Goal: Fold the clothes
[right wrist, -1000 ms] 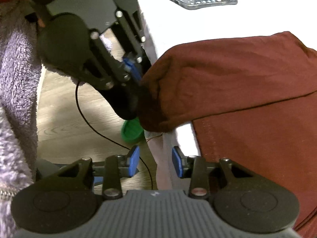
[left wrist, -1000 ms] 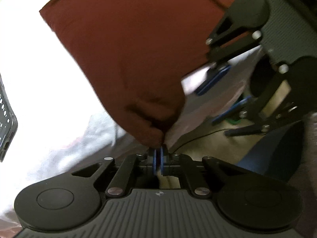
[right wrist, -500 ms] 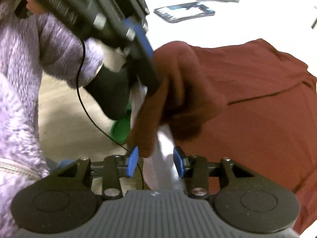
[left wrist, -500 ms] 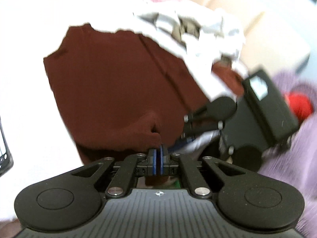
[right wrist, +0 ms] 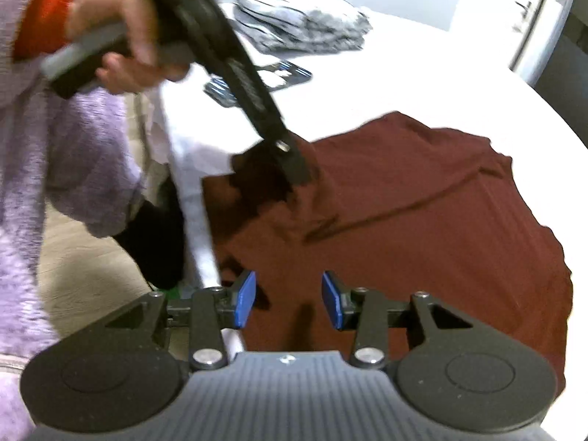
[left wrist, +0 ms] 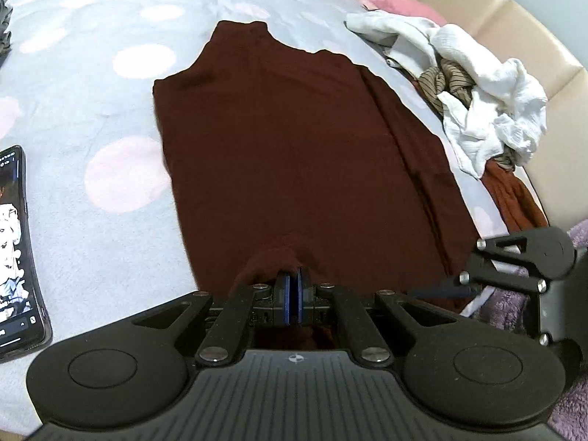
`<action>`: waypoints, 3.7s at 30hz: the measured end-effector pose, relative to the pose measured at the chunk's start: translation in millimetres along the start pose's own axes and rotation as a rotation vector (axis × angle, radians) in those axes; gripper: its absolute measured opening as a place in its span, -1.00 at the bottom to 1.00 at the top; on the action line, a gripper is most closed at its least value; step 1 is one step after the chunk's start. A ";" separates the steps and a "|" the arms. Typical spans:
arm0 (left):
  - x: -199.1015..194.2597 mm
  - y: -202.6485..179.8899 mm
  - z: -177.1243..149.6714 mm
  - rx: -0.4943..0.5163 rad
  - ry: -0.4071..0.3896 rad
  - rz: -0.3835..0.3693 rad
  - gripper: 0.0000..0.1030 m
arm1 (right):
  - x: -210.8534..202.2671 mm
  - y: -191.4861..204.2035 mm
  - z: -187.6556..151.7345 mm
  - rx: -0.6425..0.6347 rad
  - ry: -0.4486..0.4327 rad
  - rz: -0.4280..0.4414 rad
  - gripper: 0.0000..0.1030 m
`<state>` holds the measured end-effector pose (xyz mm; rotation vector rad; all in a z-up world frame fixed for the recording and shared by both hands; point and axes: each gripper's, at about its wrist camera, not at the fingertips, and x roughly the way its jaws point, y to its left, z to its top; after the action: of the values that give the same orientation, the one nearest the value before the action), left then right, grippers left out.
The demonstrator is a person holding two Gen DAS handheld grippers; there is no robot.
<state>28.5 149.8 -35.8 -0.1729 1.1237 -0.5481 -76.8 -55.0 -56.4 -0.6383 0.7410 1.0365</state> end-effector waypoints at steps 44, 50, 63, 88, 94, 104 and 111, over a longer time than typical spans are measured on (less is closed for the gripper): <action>-38.8 -149.2 -130.0 1.158 -0.113 0.384 -0.13 | -44.3 -18.7 54.9 -0.106 -0.004 0.389 -0.75; -44.1 -155.9 -141.4 1.185 -0.108 0.372 -0.38 | -57.0 -17.9 60.8 -0.086 -0.025 0.468 -0.75; -69.7 -158.9 -123.6 0.970 0.010 0.257 -0.92 | -77.6 -6.9 55.9 -0.151 -0.036 0.448 -0.21; -110.3 -79.1 -34.8 -0.016 -0.030 0.014 -0.93 | -91.6 40.9 41.1 -0.295 -0.196 0.138 0.15; -112.6 -75.1 -25.1 -0.057 -0.029 0.006 -0.93 | -84.6 56.0 43.0 -0.342 -0.209 0.005 0.09; -116.2 -78.6 -24.0 0.059 0.048 0.033 -0.93 | -111.3 20.3 44.8 -0.182 -0.257 0.029 -0.83; -105.3 -93.5 -41.9 0.280 0.198 0.051 -0.93 | -113.4 -7.7 43.1 -0.077 -0.191 0.207 -0.85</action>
<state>-72.9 128.1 68.4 0.1560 1.2260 -0.6811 -95.5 -83.8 60.2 -0.5273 0.6103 1.3021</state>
